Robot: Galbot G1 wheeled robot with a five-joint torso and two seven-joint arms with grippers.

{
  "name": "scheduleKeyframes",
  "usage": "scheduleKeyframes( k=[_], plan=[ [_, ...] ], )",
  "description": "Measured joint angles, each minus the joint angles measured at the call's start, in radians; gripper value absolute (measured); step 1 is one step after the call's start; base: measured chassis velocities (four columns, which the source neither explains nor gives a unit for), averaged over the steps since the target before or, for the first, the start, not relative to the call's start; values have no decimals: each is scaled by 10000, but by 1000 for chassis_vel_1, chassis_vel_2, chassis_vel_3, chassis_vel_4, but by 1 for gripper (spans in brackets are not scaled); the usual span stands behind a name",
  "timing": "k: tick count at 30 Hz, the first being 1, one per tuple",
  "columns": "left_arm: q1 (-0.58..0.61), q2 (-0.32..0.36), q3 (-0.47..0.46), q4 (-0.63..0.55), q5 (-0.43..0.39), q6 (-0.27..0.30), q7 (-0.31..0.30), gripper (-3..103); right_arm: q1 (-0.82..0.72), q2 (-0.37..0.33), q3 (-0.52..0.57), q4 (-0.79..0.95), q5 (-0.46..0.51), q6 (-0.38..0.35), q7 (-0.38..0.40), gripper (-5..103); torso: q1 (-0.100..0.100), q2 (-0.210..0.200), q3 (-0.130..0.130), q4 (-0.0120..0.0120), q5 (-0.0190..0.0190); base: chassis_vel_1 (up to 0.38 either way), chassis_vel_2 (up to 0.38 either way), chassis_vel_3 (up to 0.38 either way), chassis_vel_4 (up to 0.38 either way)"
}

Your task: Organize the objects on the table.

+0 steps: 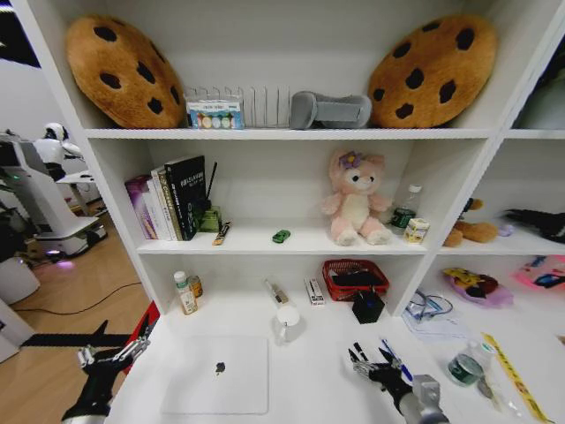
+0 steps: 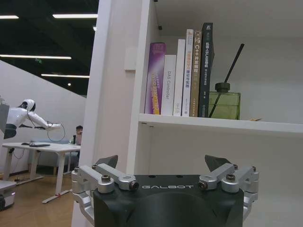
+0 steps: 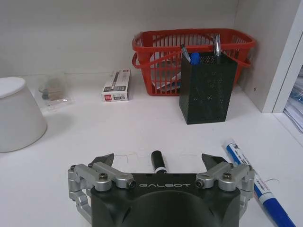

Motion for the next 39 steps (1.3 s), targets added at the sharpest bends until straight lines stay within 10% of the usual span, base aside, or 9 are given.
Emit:
scheduleKeyframes(
  k=[11, 33, 39],
  plan=[
    [14, -112, 18, -73, 179, 82, -111, 100, 822, -248, -513, -1138, 432, 117, -19, 95, 0, 1, 0, 0, -3, 0, 0, 0, 0],
    [135, -344, -50, -149, 173, -32, -159, 100, 821, -282, -547, -815, 203, 172, -59, 9, 0, 0, 0, 0, 0, 0, 0, 0, 0],
    [106, -363, -29, -149, 168, -34, -169, 100, 831, -290, -432, -594, 134, 271, -59, 1, 0, 0, 0, -1, 0, 0, 0, 0, 0]
  ],
)
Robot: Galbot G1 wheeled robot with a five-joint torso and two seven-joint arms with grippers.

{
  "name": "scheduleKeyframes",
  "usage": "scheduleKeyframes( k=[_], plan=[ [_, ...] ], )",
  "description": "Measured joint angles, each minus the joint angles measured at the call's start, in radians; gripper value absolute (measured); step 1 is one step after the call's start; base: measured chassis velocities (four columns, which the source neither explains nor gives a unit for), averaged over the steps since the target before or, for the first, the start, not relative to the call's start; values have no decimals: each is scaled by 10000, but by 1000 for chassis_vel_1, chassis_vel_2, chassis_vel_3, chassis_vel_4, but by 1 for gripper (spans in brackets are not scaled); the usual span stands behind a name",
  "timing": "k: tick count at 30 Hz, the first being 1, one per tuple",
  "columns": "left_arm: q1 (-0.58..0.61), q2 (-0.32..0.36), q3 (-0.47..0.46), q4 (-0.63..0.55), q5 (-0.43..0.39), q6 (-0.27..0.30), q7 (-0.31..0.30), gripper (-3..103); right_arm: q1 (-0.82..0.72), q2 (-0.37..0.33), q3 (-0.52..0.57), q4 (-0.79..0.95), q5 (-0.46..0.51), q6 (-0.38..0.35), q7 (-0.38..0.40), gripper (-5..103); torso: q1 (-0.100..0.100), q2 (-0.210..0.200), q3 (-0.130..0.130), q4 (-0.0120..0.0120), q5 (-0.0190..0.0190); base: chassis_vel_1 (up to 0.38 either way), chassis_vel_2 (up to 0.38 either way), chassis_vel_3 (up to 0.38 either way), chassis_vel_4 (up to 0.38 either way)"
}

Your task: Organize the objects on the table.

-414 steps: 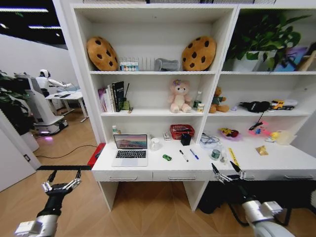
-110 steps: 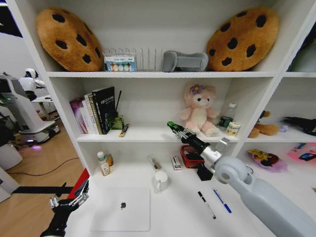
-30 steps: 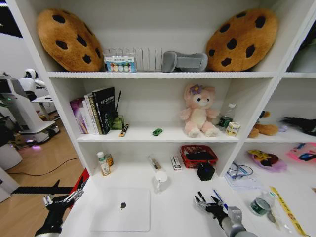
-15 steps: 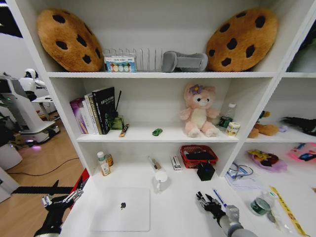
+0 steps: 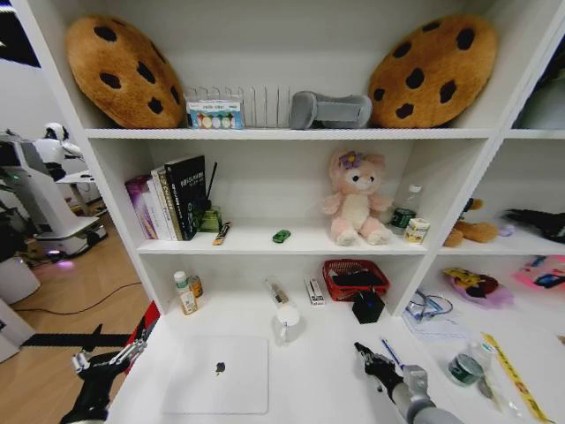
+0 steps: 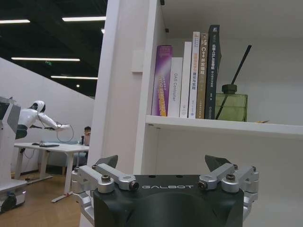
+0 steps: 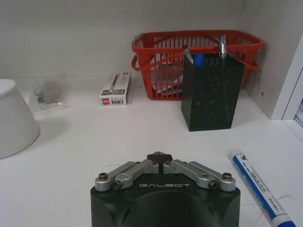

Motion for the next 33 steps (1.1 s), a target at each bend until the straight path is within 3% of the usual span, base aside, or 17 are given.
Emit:
scheduleKeyframes(
  k=[7, 12, 16, 17, 24, 26, 33],
  plan=[
    [30, -49, 11, 64, -8, -63, -3, 100, -157, 55, 65, 122, -277, 82, -53, -2, 0, 0, 0, 0, -1, 0, 0, 0, 0],
    [53, -5, -57, 141, -88, -131, -2, 100, -206, 104, -82, -58, -543, 92, -61, 19, 0, 1, 0, 0, 0, 0, 0, 0, 0],
    [26, 9, -65, 142, -103, -131, -2, 100, -86, 91, -157, -173, -536, 34, -42, 30, 0, 0, 0, 0, 0, 0, 0, 0, 0],
    [13, 10, -65, 143, -104, -131, -2, 100, -4, 77, -203, -244, -507, -10, -27, 41, 0, 0, 0, 1, 0, 0, 0, 0, 0],
    [-43, 66, -54, 149, -100, -88, -64, 100, 280, 46, -335, -375, -316, -318, 23, 62, 0, 0, 0, 1, -1, 0, 0, 0, 0],
    [-57, 88, -79, 129, -97, -66, -122, 100, 351, 31, -422, -556, -321, -347, 29, 76, 0, 0, 0, 0, -1, 0, 0, 0, 0],
    [-10, 63, -116, 110, -97, -63, -147, 100, 322, 22, -423, -669, -355, -306, 43, 56, -1, 2, -1, 0, -6, 0, 0, 0, 0]
  ],
)
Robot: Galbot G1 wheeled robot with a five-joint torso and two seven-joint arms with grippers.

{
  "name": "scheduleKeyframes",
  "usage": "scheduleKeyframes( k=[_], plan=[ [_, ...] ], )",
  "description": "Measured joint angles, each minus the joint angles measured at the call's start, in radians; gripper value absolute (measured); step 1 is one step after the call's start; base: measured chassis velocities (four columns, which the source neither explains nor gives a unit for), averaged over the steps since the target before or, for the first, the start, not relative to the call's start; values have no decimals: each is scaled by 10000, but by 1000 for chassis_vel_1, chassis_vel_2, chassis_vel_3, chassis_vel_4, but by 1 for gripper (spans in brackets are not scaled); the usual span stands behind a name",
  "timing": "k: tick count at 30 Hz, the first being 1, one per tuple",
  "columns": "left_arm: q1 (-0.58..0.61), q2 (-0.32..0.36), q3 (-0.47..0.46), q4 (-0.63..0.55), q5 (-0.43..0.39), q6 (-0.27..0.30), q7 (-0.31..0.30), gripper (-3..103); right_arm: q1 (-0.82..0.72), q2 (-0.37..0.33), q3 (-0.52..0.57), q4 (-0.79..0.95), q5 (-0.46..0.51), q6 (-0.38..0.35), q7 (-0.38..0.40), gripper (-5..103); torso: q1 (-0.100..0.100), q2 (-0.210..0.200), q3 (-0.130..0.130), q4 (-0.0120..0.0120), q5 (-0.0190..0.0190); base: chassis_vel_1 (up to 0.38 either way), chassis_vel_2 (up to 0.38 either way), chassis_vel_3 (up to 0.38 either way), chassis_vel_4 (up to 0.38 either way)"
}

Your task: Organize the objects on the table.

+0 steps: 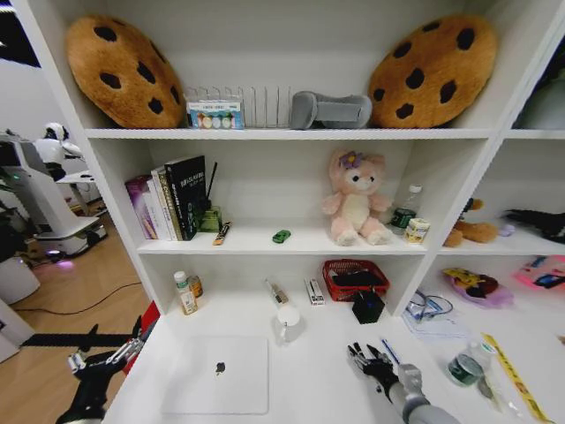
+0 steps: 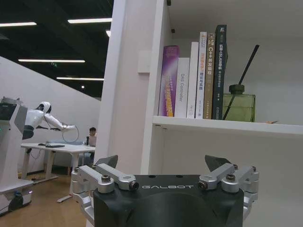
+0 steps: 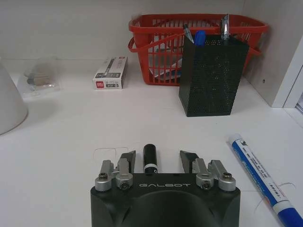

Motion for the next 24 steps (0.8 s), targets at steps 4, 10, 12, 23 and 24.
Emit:
scheduleKeyframes(
  k=[4, 10, 12, 23, 24],
  plan=[
    [-16, -21, 7, 0, 5, -1, -15, 100, -54, 4, -2, 34, -12, 14, 12, 40, 0, 0, 0, 1, 3, 0, 0, 0, 0],
    [-63, -16, 20, -9, -1, 0, -46, 100, -68, 3, -12, 84, 1, 12, 30, 18, 0, 0, 1, 1, 7, 0, 0, 0, 0],
    [-80, 19, 20, -9, -19, 4, -60, 100, -97, -1, 4, 111, 4, 11, 30, 12, 0, 0, 1, 1, 7, 0, 0, 0, 0],
    [-67, 27, 10, -23, -70, 16, -81, 100, 84, -85, 231, 437, -421, 615, -233, 12, 1, -2, 2, -1, 6, 0, 0, 0, 0],
    [-67, 27, 10, -23, -70, 16, -81, 100, 84, -85, 231, 437, -421, 615, -233, 12, 1, -2, 2, -1, 6, 0, 0, 0, 0]
  ],
)
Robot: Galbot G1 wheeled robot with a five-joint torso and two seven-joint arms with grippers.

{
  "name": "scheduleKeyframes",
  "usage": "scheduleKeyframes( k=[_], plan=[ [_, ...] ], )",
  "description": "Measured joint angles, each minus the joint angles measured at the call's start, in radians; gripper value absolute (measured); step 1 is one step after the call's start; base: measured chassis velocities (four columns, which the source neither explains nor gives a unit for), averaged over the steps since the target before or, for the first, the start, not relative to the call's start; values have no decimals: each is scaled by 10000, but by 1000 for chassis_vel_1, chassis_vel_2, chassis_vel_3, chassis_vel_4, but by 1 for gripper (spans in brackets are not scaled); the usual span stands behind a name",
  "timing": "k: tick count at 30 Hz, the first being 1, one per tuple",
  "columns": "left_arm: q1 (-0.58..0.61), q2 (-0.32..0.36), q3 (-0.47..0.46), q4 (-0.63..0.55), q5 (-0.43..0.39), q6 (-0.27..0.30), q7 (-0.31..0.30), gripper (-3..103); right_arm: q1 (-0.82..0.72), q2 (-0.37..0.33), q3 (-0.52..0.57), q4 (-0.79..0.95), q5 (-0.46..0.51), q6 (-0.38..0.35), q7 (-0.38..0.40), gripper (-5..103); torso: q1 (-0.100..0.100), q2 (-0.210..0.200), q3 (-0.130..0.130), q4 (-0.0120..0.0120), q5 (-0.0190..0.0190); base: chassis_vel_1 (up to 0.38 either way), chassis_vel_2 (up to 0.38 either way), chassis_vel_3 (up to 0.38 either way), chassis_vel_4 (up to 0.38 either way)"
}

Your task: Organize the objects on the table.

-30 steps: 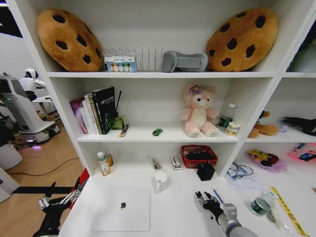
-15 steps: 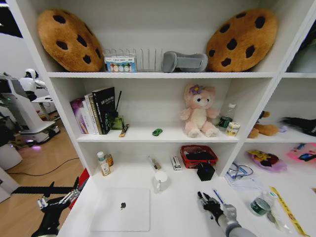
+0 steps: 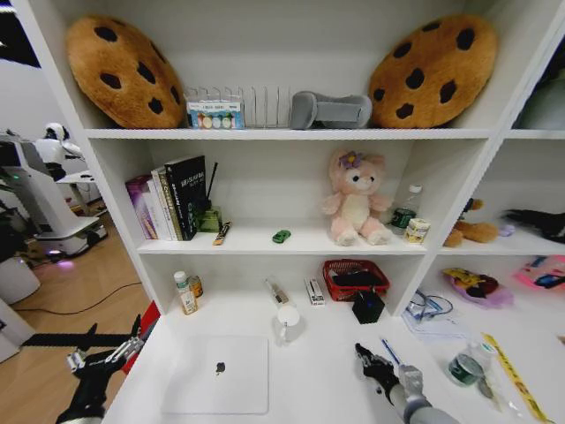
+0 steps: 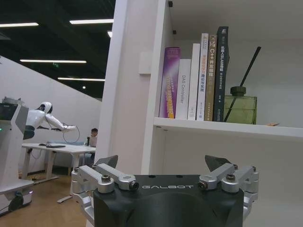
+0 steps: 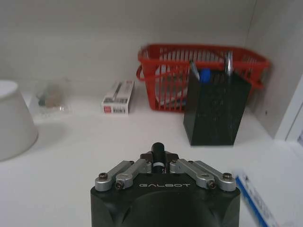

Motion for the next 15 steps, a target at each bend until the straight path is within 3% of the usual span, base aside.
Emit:
scheduleKeyframes(
  k=[3, 4, 7, 15],
  plan=[
    [11, -7, -5, -55, -2, -4, -8, 100, 993, -215, 206, -163, -801, 1616, -219, 12, 0, 0, 0, 3, 0, 0, 0, 0, 0],
    [11, -7, -5, -55, -2, -4, -8, 100, 993, -215, 206, -163, -801, 1616, -219, 12, 0, 0, 0, 3, 0, 0, 0, 0, 0],
    [37, -46, -6, -123, -2, -16, -8, 100, 1964, -318, 219, -457, -1046, 2888, -221, 12, 0, 0, 0, 5, -1, 0, 0, 0, 0],
    [205, -148, -11, -206, 23, -104, 59, 100, 3166, -321, 105, -1561, -1730, 4006, -109, 12, 0, 0, 1, 2, 0, 0, 0, 0, 0]
  ],
)
